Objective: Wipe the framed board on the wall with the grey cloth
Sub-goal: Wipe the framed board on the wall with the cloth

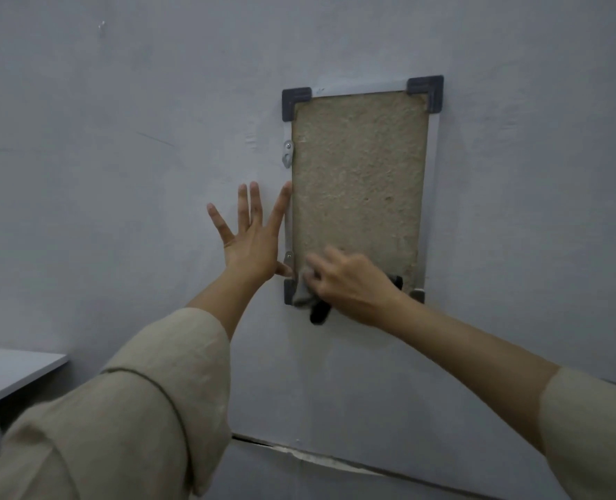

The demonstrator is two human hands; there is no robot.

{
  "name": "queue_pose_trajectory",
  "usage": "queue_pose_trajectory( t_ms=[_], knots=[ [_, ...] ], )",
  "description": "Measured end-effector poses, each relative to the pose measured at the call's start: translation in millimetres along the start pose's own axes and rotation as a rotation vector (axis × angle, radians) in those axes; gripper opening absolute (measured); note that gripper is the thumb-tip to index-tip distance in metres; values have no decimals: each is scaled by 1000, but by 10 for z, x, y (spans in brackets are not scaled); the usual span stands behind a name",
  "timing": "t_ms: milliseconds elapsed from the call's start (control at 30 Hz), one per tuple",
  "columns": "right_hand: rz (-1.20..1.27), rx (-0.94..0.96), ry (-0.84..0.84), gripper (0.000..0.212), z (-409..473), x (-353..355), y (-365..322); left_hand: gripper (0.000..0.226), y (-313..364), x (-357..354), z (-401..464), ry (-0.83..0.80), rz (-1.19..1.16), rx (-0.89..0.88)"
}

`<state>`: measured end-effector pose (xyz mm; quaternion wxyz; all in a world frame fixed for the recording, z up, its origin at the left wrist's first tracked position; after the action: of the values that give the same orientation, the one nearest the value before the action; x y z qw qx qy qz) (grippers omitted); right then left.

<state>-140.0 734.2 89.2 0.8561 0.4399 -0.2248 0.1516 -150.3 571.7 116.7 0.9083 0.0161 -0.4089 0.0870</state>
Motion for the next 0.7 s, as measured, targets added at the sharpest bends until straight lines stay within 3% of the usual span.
queue_pose_trajectory(
  t_ms=[133, 333, 467, 533, 700],
  knots=[
    [-15, 68, -69, 20, -73, -26, 40, 137, -3, -1, 7, -3, 3, 2],
    [-90, -171, 61, 22, -50, 157, 446, 136, 9, 6, -7, -9, 4, -3],
    [-46, 84, -126, 33, -391, 22, 256, 136, 12, 8, -16, -7, 7, 0],
    [-82, 99, -172, 28, -511, 46, 261, 136, 9, 5, -15, -5, 8, 4],
    [-163, -168, 71, 17, -497, 309, 756, 137, 11, 3, -10, 1, 7, 10]
  ],
)
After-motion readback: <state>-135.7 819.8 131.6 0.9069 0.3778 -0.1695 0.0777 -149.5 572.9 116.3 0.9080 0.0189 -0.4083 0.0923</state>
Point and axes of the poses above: each hand's wrist, its own z-axis towards the middle knuckle, its own x-axis out of the back of the hand, y = z × x, the point moved 1 cm from there along z, towards the middle knuckle, and after that the axes turned 1 degree about -x, right-handed, at the moved point
